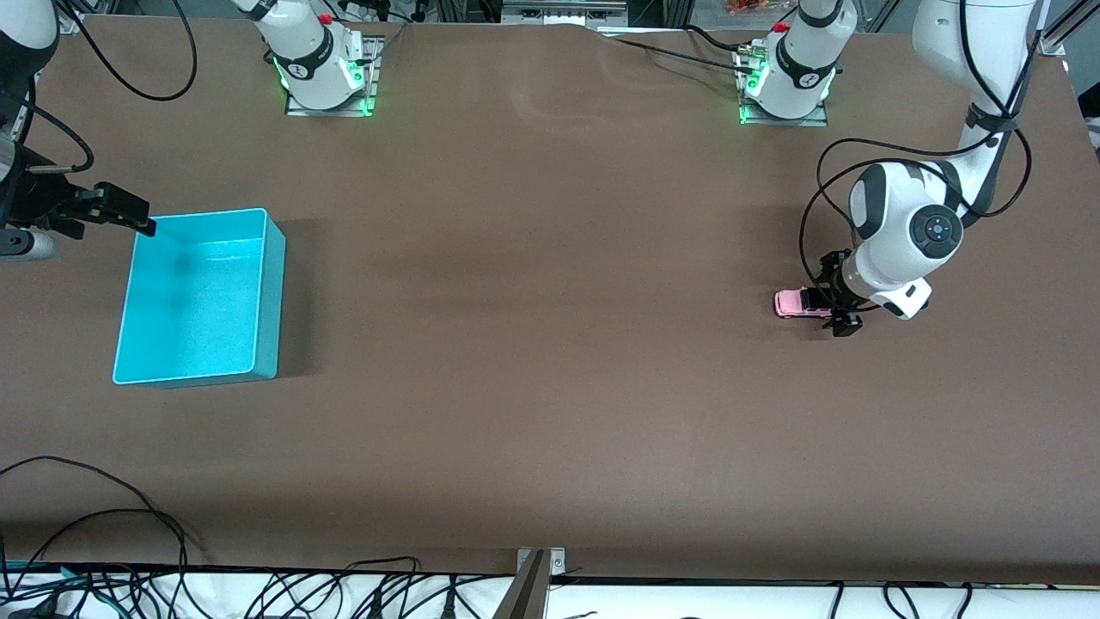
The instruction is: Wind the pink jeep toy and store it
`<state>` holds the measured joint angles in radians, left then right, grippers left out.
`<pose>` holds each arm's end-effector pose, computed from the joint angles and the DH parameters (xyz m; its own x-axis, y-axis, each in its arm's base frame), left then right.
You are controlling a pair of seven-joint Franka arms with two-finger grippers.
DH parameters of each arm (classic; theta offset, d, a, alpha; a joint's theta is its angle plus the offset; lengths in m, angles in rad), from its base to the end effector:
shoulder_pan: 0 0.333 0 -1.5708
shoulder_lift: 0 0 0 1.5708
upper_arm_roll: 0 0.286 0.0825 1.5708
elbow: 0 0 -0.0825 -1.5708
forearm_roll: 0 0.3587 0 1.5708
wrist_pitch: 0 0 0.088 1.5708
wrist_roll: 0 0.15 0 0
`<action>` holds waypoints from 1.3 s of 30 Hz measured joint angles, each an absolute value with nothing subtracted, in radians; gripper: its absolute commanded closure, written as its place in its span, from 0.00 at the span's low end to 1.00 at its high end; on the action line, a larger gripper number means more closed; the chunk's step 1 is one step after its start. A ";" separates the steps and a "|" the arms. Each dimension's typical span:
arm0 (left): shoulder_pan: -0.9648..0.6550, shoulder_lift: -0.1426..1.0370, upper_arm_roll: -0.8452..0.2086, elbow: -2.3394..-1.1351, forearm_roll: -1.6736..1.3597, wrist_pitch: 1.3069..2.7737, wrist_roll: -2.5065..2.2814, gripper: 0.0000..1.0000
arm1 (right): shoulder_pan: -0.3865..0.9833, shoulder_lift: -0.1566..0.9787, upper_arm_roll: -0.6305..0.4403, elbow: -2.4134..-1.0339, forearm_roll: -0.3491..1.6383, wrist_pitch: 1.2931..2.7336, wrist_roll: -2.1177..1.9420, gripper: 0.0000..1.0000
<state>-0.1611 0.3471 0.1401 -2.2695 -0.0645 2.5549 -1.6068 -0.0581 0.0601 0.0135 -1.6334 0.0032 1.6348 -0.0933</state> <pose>0.5052 -0.0068 0.1515 -0.0624 0.9979 0.0170 0.9964 0.0632 -0.0562 0.5442 -0.0240 0.4966 0.9971 0.0486 -0.0580 0.0481 -0.9988 -0.0094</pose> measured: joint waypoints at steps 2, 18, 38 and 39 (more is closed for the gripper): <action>-0.161 0.352 0.136 -2.270 -0.064 2.556 -1.608 0.50 | -0.058 0.060 0.014 -1.633 0.003 1.635 -0.093 0.00; -0.161 0.360 0.127 -2.250 -0.064 2.567 -1.609 0.95 | -0.058 0.060 0.014 -1.633 0.003 1.635 -0.093 0.00; -0.361 0.375 0.104 -2.168 -0.061 2.446 -1.765 0.95 | -0.058 0.060 0.014 -1.633 0.003 1.635 -0.093 0.00; -0.365 0.378 0.104 -2.168 -0.061 2.448 -1.772 0.95 | -0.058 0.060 0.014 -1.633 0.003 1.635 -0.093 0.00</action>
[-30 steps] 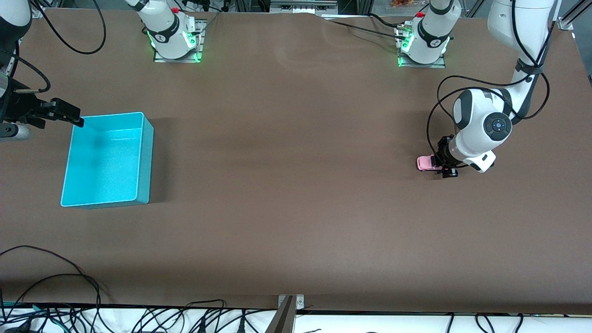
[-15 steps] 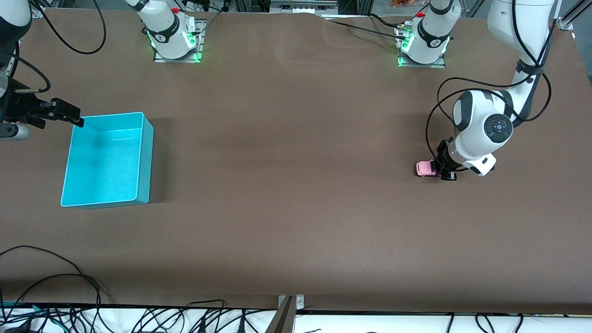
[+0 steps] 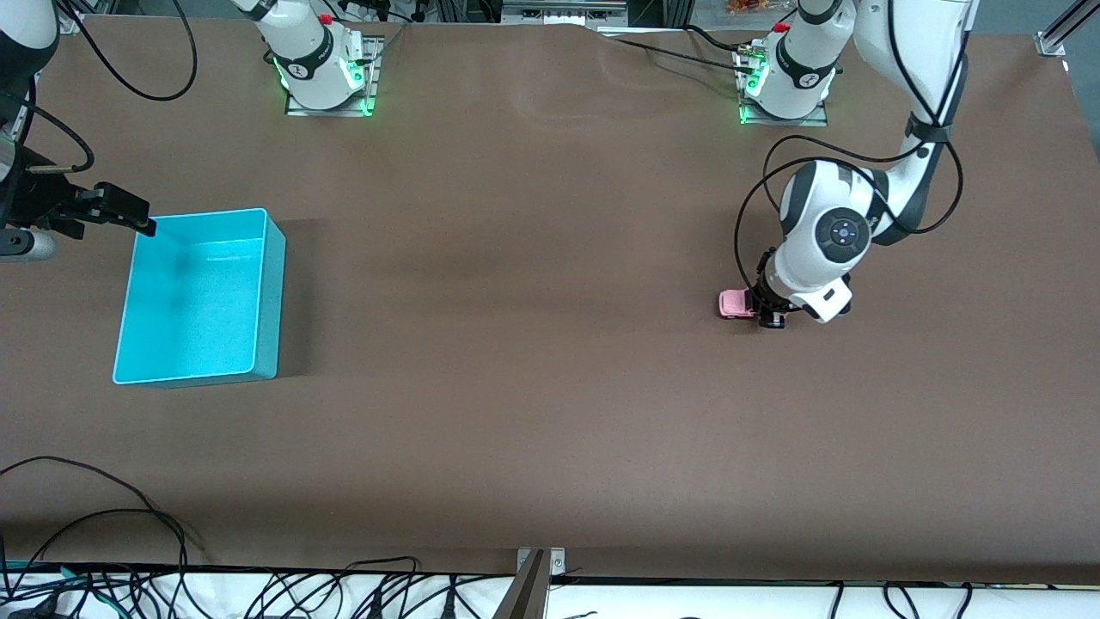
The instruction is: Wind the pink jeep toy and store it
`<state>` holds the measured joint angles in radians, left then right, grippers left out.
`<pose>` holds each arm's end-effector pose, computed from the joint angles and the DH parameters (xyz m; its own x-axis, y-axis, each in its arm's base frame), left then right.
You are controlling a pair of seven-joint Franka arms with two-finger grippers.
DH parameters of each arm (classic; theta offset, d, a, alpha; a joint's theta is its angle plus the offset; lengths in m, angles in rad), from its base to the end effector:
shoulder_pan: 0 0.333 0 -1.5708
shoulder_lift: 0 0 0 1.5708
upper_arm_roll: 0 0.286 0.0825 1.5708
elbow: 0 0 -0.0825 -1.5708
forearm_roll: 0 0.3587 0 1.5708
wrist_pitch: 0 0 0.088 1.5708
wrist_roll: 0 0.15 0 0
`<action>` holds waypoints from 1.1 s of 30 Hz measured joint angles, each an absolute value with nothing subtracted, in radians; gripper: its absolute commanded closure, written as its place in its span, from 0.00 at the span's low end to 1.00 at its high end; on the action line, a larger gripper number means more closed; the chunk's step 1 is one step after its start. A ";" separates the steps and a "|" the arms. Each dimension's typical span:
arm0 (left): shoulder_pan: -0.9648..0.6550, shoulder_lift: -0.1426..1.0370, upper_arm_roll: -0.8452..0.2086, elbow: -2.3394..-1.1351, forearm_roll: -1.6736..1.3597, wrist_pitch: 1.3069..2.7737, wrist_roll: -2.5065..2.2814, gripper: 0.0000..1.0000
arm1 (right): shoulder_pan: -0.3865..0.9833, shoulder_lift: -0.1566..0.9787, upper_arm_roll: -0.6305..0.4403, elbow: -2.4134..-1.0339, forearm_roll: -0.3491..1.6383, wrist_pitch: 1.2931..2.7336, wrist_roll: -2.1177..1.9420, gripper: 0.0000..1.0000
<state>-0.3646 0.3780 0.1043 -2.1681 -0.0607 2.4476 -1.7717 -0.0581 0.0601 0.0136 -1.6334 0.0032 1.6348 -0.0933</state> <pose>0.5075 -0.1341 0.1608 0.0174 0.9996 0.0232 0.9956 -0.0152 -0.0926 0.5442 -0.0239 0.4966 0.9971 0.0487 -0.0580 0.0482 -0.9988 -0.0094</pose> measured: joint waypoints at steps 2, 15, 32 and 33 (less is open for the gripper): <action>-0.366 0.383 0.105 -2.168 -0.061 2.454 -1.794 0.95 | -0.058 0.060 0.014 -1.633 0.003 1.635 -0.093 0.00; -0.366 0.414 0.110 -2.167 -0.061 2.497 -1.848 0.96 | -0.058 0.060 0.014 -1.633 0.003 1.635 -0.093 0.00; -0.292 0.412 0.116 -2.169 -0.059 2.477 -1.733 0.96 | -0.058 0.060 0.014 -1.633 0.003 1.635 -0.093 0.00; -0.278 0.411 0.116 -2.169 -0.059 2.475 -1.718 0.96 | -0.058 0.060 0.014 -1.633 0.003 1.635 -0.093 0.00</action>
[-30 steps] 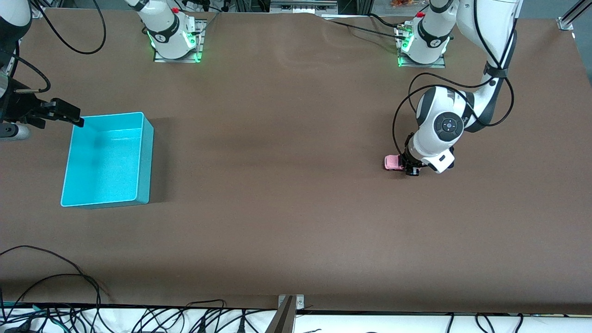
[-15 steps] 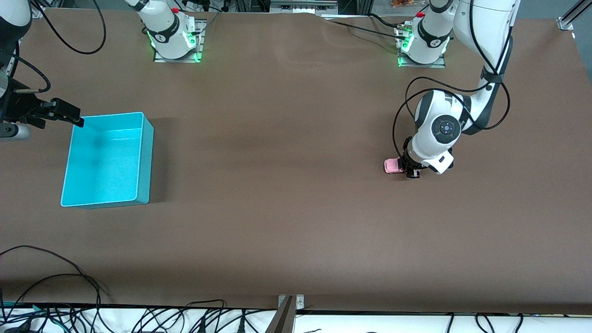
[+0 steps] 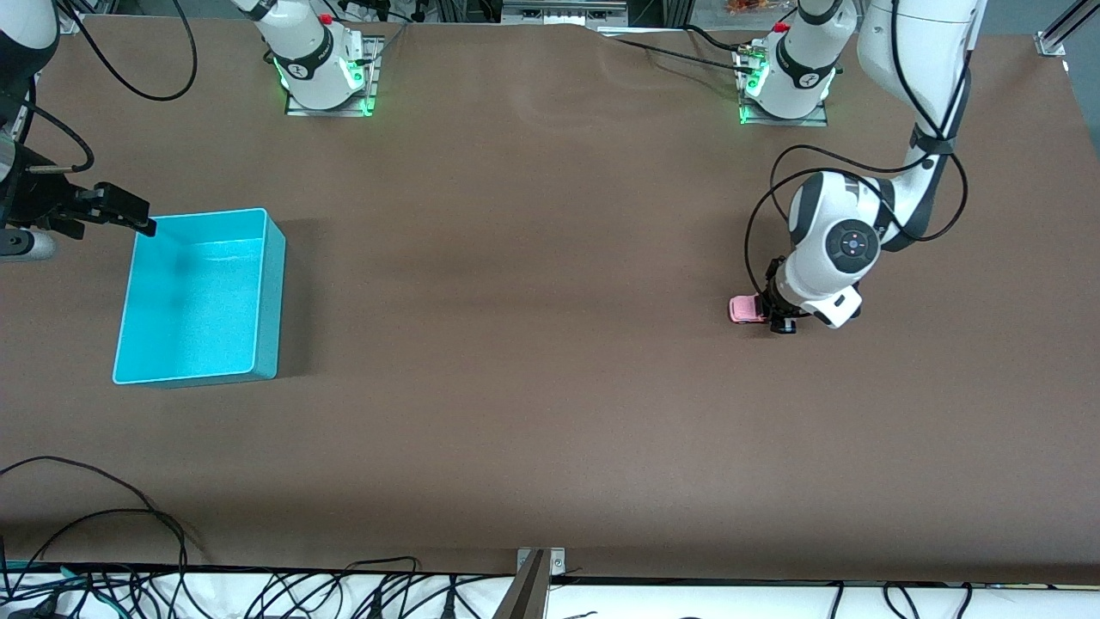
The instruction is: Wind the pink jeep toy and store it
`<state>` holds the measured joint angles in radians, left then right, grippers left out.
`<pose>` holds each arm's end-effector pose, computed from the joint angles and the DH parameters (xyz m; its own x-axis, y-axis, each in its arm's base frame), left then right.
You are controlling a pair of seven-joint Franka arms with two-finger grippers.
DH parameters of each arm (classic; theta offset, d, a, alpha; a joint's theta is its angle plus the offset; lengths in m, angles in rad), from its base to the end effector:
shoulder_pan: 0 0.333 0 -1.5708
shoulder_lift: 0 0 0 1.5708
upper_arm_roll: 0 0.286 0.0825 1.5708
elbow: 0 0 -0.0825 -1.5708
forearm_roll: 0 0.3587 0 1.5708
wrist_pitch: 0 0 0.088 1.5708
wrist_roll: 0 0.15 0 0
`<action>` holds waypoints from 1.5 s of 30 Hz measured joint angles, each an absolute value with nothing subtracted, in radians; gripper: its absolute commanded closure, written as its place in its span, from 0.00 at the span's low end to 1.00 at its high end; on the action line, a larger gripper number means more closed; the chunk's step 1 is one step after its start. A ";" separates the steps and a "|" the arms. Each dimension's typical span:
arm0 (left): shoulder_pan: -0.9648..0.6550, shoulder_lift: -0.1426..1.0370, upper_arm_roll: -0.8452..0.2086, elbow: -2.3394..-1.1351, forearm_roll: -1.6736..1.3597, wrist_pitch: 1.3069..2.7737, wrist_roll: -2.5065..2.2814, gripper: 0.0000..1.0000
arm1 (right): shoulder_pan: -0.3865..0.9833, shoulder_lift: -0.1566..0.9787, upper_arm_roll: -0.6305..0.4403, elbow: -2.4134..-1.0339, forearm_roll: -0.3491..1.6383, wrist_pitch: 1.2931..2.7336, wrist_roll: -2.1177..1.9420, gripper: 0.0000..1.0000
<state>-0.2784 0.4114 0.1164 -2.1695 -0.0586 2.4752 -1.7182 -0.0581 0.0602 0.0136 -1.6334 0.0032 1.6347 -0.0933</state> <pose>0.5164 -0.0820 0.1452 -0.0246 0.9993 0.0299 0.9948 0.0274 -0.0982 0.5442 -0.0239 0.4965 0.9971 0.0487 -0.0582 0.0482 -0.9988 -0.0095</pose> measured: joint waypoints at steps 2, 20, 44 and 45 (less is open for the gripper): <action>-0.260 0.411 0.116 -2.170 -0.059 2.474 -1.699 0.96 | -0.058 0.060 0.014 -1.633 0.003 1.635 -0.093 0.00; -0.055 0.412 0.120 -2.178 -0.002 2.507 -1.529 0.96 | -0.058 0.060 0.014 -1.633 0.003 1.634 -0.093 0.00; 0.037 0.437 0.124 -2.167 0.000 2.580 -1.426 0.00 | -0.058 0.060 0.014 -1.633 0.003 1.634 -0.093 0.00; 0.040 0.437 0.124 -2.156 0.000 2.574 -1.426 0.00 | -0.058 0.060 0.014 -1.633 0.003 1.634 -0.093 0.00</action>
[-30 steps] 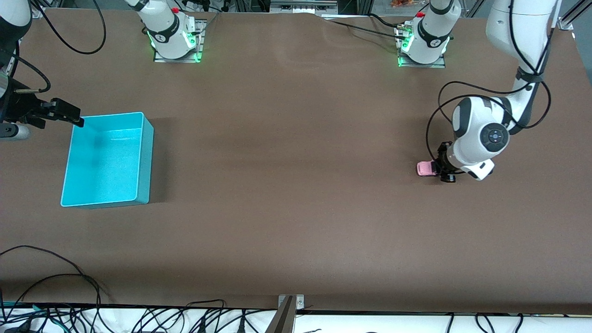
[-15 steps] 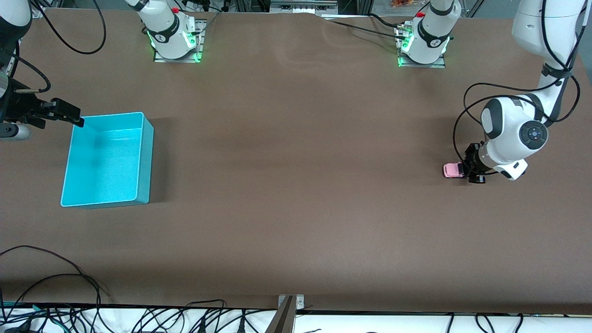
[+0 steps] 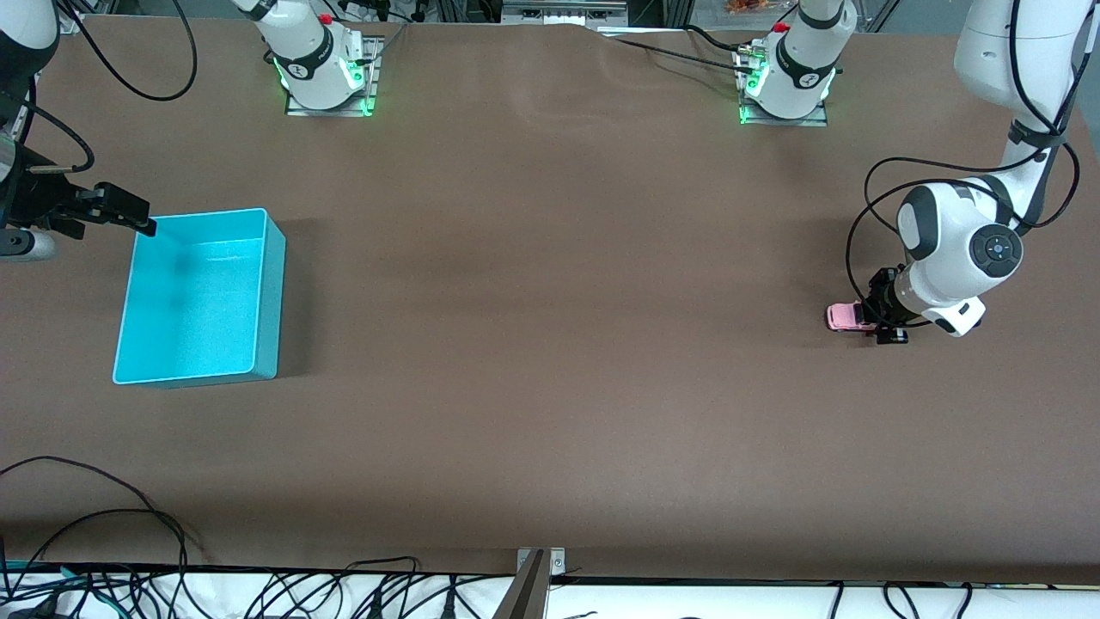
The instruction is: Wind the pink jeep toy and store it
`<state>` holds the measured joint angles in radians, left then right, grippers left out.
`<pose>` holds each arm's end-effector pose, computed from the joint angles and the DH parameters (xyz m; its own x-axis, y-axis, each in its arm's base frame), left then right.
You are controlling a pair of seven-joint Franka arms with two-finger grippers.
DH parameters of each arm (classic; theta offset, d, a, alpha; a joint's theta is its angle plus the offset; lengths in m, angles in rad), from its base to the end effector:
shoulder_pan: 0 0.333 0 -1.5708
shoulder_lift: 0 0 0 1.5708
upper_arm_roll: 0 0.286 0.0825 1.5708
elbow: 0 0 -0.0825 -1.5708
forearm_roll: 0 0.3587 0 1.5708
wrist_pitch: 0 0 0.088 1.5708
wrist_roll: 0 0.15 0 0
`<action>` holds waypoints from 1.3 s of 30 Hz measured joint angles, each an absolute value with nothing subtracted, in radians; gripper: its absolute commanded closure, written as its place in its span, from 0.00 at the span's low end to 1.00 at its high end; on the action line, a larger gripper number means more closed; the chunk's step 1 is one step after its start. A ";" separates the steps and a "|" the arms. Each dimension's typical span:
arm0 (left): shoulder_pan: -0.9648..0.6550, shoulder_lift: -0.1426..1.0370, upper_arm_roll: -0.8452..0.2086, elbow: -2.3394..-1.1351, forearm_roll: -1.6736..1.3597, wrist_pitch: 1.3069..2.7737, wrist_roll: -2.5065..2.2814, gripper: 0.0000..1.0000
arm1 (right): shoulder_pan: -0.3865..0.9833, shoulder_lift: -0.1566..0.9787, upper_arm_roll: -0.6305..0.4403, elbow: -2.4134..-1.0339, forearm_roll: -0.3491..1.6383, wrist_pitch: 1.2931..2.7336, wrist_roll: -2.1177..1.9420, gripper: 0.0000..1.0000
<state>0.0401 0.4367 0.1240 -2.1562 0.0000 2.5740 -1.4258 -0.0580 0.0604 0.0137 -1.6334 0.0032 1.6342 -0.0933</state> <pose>0.5311 0.0917 0.1445 -0.0074 0.9987 0.0495 0.9997 0.0086 -0.0233 0.5441 -0.0238 0.4964 0.9971 0.0489 -0.0589 0.0484 -0.9988 -0.0095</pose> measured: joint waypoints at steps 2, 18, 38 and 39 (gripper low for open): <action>0.045 0.433 0.125 -2.137 0.000 2.553 -1.424 0.00 | -0.058 0.060 0.014 -1.633 0.003 1.634 -0.093 0.00; 0.058 0.276 0.128 -1.870 0.000 2.047 -1.276 0.00 | -0.058 0.060 0.014 -1.633 0.003 1.634 -0.093 0.00; 0.056 0.242 0.118 -1.637 0.000 1.901 -0.661 0.00 | -0.058 0.061 0.014 -1.633 0.003 1.634 -0.093 0.00; 0.055 0.240 0.116 -1.636 0.000 1.901 -0.607 0.00 | -0.058 0.061 0.014 -1.633 0.003 1.634 -0.093 0.00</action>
